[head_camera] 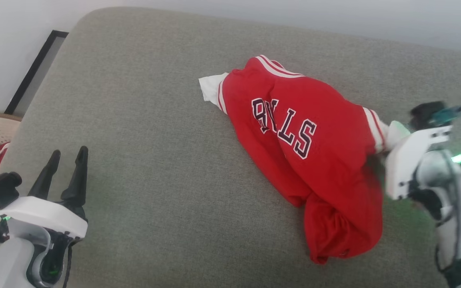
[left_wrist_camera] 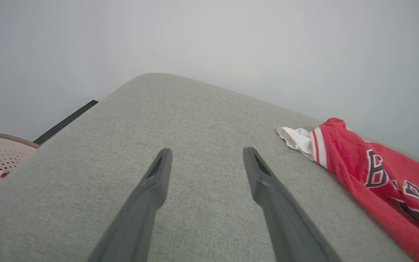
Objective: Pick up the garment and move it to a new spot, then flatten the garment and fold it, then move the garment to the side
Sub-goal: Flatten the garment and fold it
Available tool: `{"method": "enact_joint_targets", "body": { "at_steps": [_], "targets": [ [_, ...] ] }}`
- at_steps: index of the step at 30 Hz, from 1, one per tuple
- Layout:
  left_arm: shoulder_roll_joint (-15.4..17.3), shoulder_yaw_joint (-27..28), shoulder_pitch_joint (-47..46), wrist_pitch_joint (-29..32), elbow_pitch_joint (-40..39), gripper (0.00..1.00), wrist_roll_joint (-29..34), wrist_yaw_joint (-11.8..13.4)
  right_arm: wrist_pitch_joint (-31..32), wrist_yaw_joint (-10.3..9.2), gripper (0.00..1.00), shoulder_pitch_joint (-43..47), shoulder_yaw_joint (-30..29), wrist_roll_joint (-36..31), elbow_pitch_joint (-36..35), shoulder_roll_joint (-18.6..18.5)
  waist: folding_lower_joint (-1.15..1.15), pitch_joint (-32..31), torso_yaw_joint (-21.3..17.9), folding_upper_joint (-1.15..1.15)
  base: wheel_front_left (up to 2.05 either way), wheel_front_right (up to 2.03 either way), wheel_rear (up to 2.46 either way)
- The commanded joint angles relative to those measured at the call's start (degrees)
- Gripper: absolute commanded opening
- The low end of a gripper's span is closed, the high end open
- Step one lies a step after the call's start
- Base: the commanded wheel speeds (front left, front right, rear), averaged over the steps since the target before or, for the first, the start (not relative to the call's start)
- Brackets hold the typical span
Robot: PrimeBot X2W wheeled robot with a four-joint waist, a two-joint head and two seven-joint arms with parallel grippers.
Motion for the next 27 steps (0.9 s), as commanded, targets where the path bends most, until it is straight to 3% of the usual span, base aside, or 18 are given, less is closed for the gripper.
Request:
{"method": "enact_joint_targets", "body": {
  "at_steps": [1,10,15,21,22,23,24,27],
  "targets": [
    [0.02,0.26,0.65,-0.37,-0.03,1.00,0.47,-0.32,0.29,-0.03,0.00,0.40,-0.39,0.41,-0.55,-0.15,0.00,-0.03,-0.20,0.00,0.00,0.00,0.00],
    [-1.07,2.41,1.55,-0.38,-0.23,1.00,2.06,-1.33,6.49,-0.03,0.00,4.65,-13.13,2.04,-9.55,-3.97,0.00,0.11,-1.49,0.00,0.00,0.00,0.00],
    [-1.34,2.78,1.59,-0.38,0.02,1.00,2.16,-1.75,7.94,-0.03,0.00,6.08,-19.56,0.31,-7.75,-4.33,0.00,0.27,-1.69,0.00,0.00,0.00,0.00],
    [-1.17,2.87,1.54,-0.38,0.51,1.00,2.23,-2.18,4.55,-0.03,0.00,4.51,-22.76,-2.01,-1.38,-2.99,0.00,0.13,-1.79,0.00,0.00,0.00,0.00],
    [-1.10,2.81,1.57,-0.38,0.63,1.00,2.28,-2.25,4.20,-0.03,0.11,4.31,-22.75,-2.41,-0.45,-2.76,0.00,-0.01,-1.85,0.00,0.00,0.00,0.00],
    [-0.97,2.71,1.60,-0.38,0.75,1.00,2.42,-2.26,3.80,-0.03,0.62,4.24,-22.27,-2.90,0.37,-2.84,0.00,-0.16,-1.92,0.00,0.00,0.00,0.00],
    [-0.91,2.68,1.69,-0.38,0.87,1.00,2.48,-2.28,3.46,-0.03,1.00,4.06,-21.82,-3.02,1.12,-3.20,0.00,-0.32,-2.03,0.00,0.00,0.00,0.00],
    [-0.63,2.72,2.32,-0.38,1.16,1.00,2.67,-2.13,3.05,-0.03,1.00,3.56,-20.44,-2.66,2.34,-3.71,0.00,-1.01,-2.59,0.00,0.00,0.00,0.00]
  ]
}}
